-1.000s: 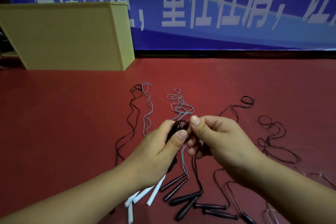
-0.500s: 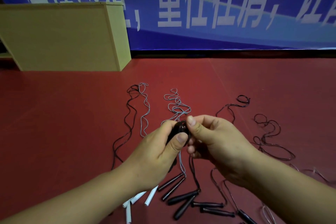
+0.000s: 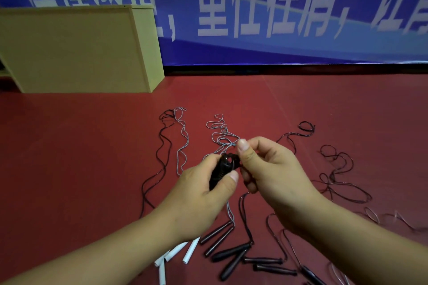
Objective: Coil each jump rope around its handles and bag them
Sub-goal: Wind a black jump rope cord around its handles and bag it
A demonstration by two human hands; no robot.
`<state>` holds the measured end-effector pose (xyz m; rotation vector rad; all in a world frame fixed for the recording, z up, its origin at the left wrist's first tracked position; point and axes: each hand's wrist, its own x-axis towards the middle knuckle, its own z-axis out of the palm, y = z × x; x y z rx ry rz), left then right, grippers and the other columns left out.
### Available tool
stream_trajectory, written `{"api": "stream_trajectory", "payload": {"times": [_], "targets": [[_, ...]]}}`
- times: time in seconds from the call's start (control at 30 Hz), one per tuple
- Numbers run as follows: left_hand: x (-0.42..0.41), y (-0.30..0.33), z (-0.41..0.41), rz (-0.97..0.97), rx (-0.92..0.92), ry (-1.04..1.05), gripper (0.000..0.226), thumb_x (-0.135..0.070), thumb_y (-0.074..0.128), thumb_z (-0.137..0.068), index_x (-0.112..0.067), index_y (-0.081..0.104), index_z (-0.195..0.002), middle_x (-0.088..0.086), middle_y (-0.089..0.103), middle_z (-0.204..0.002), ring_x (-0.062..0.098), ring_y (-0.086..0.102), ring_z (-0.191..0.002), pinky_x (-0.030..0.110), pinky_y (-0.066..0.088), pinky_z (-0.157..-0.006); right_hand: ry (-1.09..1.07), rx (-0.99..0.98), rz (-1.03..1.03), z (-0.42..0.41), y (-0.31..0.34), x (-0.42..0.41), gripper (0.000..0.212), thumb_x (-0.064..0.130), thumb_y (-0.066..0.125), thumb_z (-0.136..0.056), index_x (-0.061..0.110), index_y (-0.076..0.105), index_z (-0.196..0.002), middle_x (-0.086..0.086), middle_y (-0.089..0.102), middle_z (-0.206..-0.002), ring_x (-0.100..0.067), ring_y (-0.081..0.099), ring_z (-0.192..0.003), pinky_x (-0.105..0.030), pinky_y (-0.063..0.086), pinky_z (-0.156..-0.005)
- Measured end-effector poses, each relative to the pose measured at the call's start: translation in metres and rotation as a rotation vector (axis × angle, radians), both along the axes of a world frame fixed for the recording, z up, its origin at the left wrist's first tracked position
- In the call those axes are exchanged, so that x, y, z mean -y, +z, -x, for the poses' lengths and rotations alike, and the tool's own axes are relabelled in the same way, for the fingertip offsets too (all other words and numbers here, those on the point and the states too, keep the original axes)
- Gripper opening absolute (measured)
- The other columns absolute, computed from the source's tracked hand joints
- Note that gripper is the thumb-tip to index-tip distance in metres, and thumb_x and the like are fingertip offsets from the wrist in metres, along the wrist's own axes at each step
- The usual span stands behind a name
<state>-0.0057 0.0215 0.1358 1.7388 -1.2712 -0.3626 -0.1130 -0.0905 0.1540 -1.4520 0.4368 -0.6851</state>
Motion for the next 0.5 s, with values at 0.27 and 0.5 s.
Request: {"api": "stream_trajectory", "payload": {"times": [0.27,0.5], "targets": [[0.0008,0.0007,-0.0060,0.012,-0.131,-0.014,0.035,-0.057,0.050,-0.080,-0.023,0.056,-0.085,0.012,0.065,-0.078,0.034,0.062,-0.070,0.050,0.052,-0.066,0.063,-0.089,-0.057,-0.0015,-0.0052,0.0099,0.021,0.026,0.055,-0.096,0.013,0.067,-0.084,-0.010,0.051,-0.073,-0.011,0.043,-0.054,-0.026,0.038,-0.052],[-0.0003,0.0009,-0.0070,-0.017,-0.188,-0.039,0.018,-0.041,0.052,-0.091,-0.025,0.059,-0.084,-0.003,0.065,-0.070,0.014,0.064,-0.063,0.040,0.053,-0.061,0.229,-0.176,-0.091,0.0000,-0.0060,0.0102,0.022,0.026,0.052,-0.098,0.023,0.070,-0.084,0.005,0.061,-0.075,-0.008,0.049,-0.064,-0.024,0.044,-0.059]]}}
